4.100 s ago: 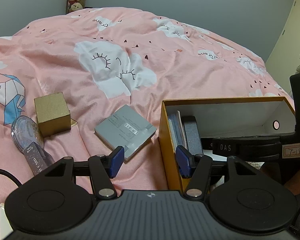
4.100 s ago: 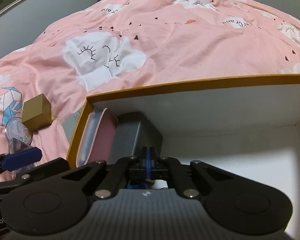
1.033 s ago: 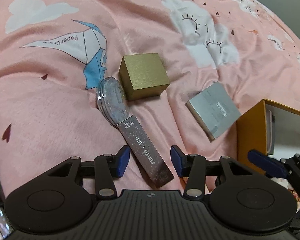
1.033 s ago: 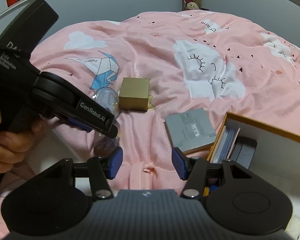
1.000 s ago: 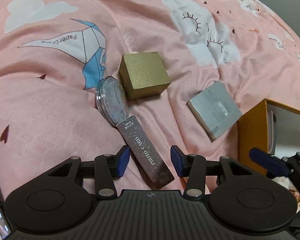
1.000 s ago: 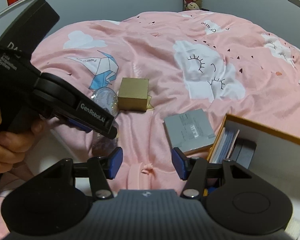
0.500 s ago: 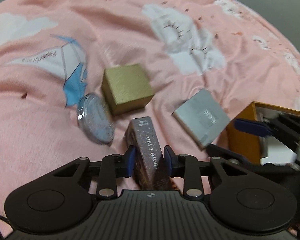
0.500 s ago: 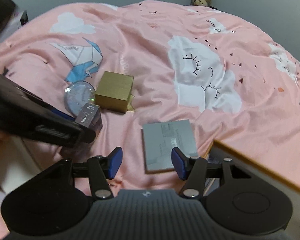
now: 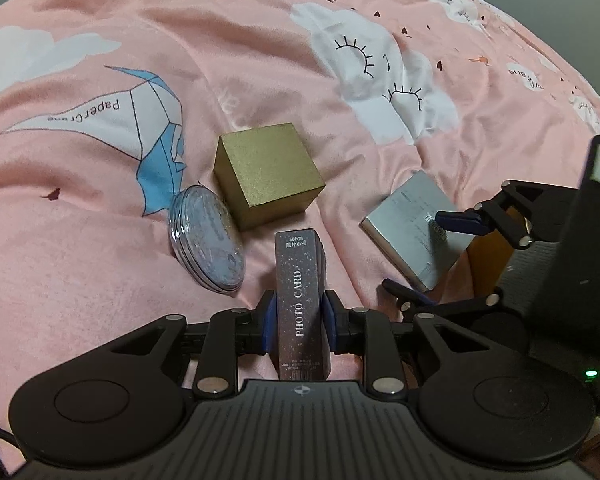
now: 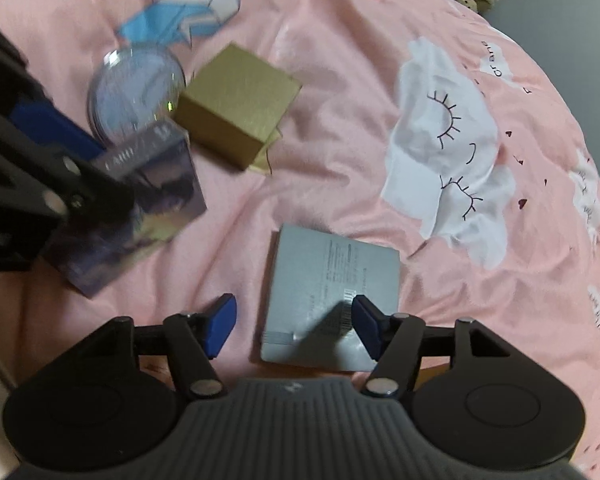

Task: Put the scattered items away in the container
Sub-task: 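Lift the PHOTO CARD box with left tool while right tool grasps the grey card box, then lift the grey card box with the right tool and adjust its grip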

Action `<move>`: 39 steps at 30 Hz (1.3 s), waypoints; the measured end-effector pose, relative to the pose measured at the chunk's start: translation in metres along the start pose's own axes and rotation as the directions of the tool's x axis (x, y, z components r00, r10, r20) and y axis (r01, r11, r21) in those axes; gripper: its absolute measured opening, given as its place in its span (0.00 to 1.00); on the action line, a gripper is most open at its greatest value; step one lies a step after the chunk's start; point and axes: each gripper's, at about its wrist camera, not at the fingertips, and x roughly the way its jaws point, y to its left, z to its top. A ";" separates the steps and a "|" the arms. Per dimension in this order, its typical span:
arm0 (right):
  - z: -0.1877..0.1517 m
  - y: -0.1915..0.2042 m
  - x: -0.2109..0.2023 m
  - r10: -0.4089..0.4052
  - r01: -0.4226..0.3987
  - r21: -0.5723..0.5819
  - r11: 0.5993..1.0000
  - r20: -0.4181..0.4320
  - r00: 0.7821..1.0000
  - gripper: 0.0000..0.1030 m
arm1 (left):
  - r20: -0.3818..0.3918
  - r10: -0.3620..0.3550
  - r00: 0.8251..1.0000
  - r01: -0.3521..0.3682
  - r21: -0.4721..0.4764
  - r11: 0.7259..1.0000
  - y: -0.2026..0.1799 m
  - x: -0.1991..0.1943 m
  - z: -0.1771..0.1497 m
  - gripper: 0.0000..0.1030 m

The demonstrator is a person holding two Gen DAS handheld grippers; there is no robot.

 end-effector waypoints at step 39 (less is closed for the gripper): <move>0.015 -0.091 -0.037 -0.003 -0.003 0.347 0.938 0.017 1.000 0.09 | 0.043 -0.004 0.999 0.005 -0.021 1.000 0.001 -0.003 -0.008 0.29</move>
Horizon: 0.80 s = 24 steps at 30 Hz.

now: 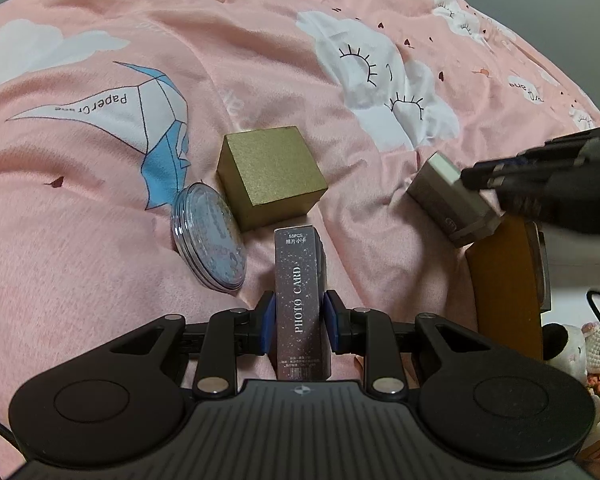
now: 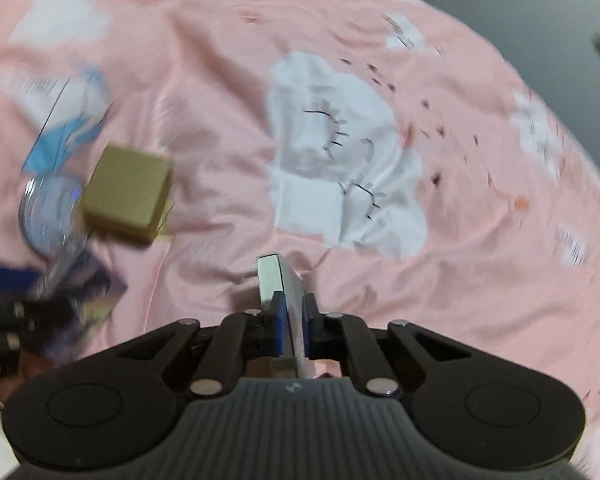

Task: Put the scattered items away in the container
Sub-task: 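Lift the grey card box with the right tool and adjust its grip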

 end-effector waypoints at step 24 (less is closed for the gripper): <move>0.000 -0.007 0.008 0.061 -0.060 0.053 0.997 -0.019 0.998 0.34 | 0.001 0.000 1.000 0.000 0.002 1.000 0.000 0.001 -0.001 0.29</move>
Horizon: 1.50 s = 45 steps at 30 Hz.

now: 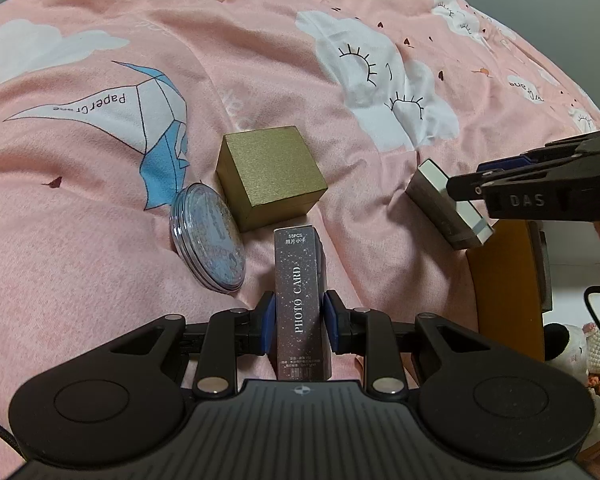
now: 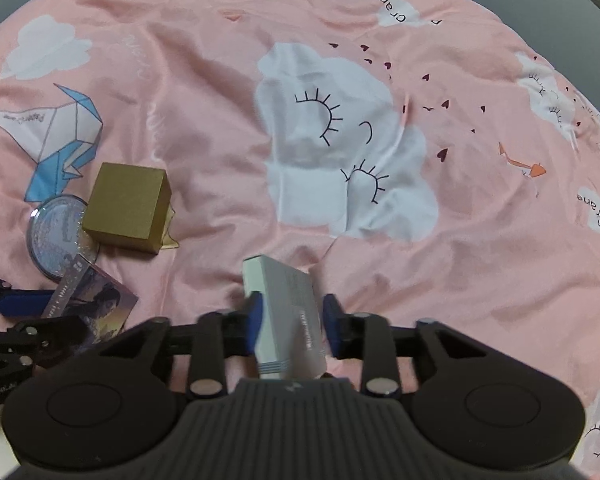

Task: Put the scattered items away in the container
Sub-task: 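Lift the grey card box with the right tool and adjust its grip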

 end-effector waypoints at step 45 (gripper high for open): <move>-0.002 0.041 0.024 -0.079 0.065 -0.160 0.985 -0.084 0.993 0.34 | -0.004 0.011 1.000 -0.011 0.011 1.000 -0.002 0.004 0.002 0.29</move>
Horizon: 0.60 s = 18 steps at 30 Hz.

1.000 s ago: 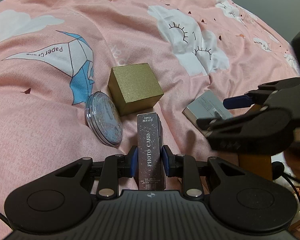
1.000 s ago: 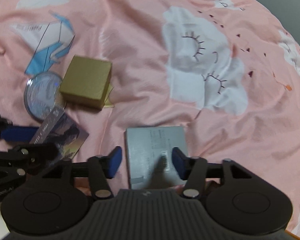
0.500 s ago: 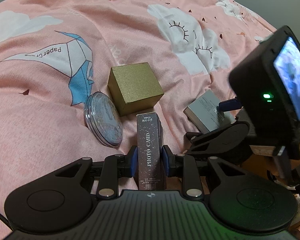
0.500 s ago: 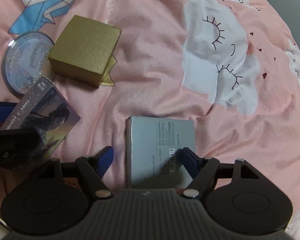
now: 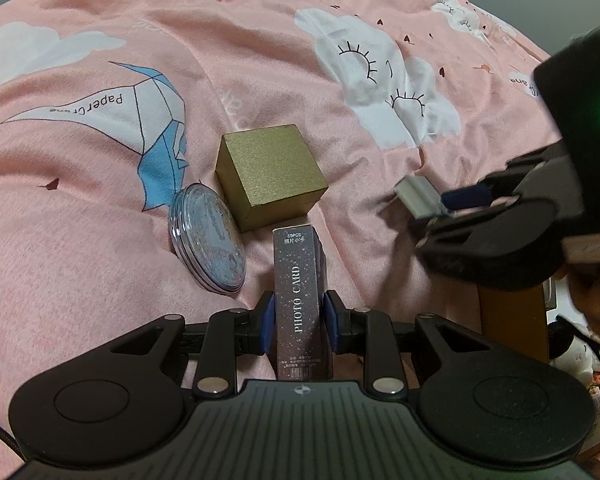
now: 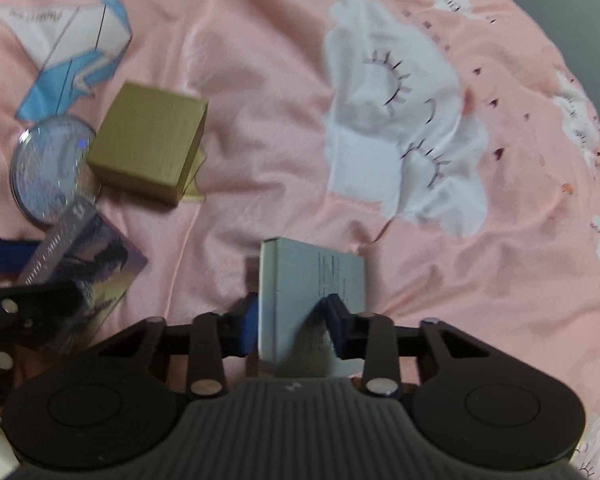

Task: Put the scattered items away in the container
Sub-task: 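Lift the grey card box with the right tool and adjust its grip, then carry the PHOTO CARD box and grey card box over the orange box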

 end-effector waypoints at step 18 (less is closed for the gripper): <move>-0.009 -0.032 -0.037 -0.020 -0.003 0.158 0.987 0.143 0.990 0.16 | 0.005 0.009 1.000 -0.009 0.017 1.000 -0.003 0.001 0.000 0.29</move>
